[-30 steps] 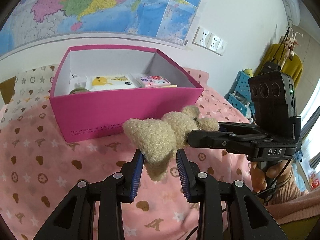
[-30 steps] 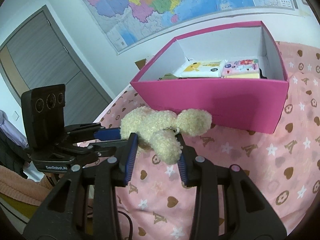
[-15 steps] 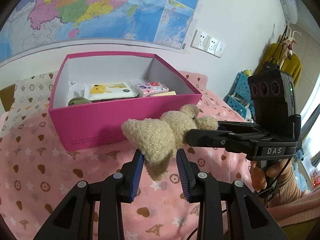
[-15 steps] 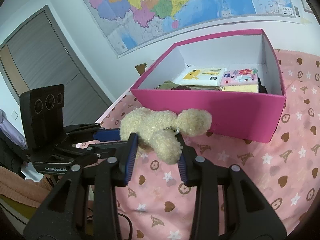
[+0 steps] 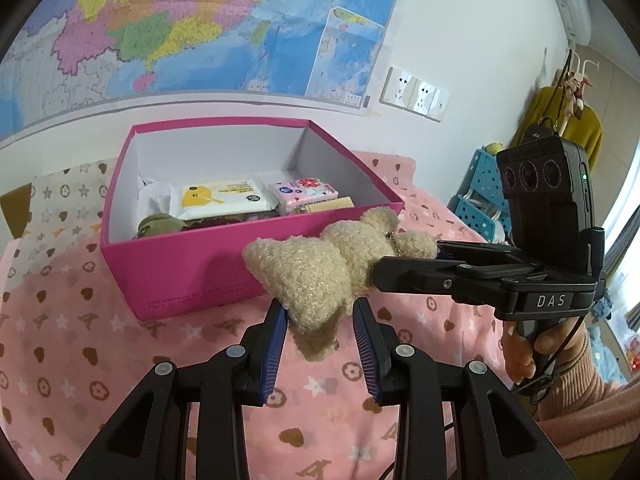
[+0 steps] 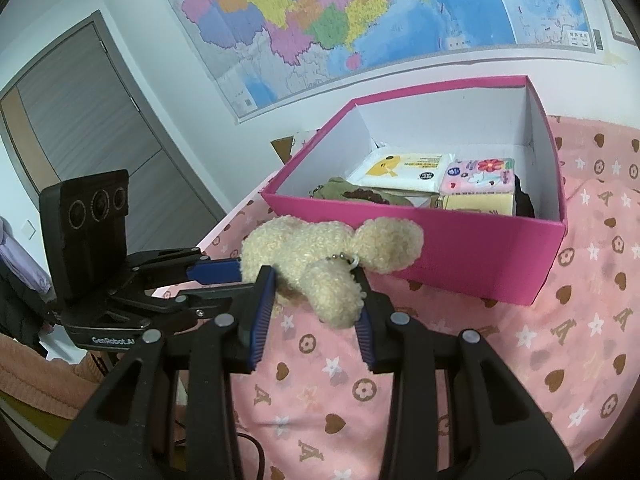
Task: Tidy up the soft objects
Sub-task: 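Carry the plush bear over the magenta box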
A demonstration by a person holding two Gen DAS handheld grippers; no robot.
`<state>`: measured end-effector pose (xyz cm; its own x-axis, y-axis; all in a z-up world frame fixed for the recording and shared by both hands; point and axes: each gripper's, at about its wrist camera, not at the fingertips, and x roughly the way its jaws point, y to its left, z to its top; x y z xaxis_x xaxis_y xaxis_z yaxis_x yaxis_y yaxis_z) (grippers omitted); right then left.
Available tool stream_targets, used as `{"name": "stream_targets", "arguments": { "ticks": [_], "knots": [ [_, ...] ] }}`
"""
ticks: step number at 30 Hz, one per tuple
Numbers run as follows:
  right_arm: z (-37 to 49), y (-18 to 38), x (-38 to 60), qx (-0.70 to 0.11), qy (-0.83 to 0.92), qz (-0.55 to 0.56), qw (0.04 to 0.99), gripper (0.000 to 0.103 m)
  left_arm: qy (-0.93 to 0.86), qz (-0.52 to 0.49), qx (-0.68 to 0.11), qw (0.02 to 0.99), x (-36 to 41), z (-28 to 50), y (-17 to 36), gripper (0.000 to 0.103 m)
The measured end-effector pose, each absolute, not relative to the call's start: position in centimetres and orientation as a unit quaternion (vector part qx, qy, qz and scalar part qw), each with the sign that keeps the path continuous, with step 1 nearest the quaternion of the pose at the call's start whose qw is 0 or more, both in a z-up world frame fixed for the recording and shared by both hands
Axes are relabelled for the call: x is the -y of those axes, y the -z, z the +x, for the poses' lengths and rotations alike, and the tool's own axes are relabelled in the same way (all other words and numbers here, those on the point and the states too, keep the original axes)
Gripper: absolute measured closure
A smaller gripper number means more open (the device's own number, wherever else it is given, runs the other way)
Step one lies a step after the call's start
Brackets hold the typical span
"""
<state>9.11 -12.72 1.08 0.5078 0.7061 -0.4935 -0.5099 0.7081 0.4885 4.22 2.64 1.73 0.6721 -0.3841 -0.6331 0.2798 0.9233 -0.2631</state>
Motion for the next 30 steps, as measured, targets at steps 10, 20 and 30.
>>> {"name": "stream_targets", "arguments": {
  "ticks": [10, 20, 30],
  "knots": [
    [9.5, -1.4, 12.7, -0.342, -0.356, 0.139, 0.858, 0.063, 0.18, -0.07, -0.355, 0.915, -2.6, 4.3, -2.0, 0.07],
    [9.8, -1.8, 12.6, -0.337, -0.356, 0.137, 0.861, 0.063, 0.178, -0.066, -0.351, 0.917, -2.7, 4.6, -2.4, 0.07],
    [10.6, -2.4, 12.7, -0.329, -0.358, 0.137, 0.863, 0.063, 0.172, -0.061, -0.343, 0.921, -3.0, 5.2, -3.1, 0.07]
  ]
}}
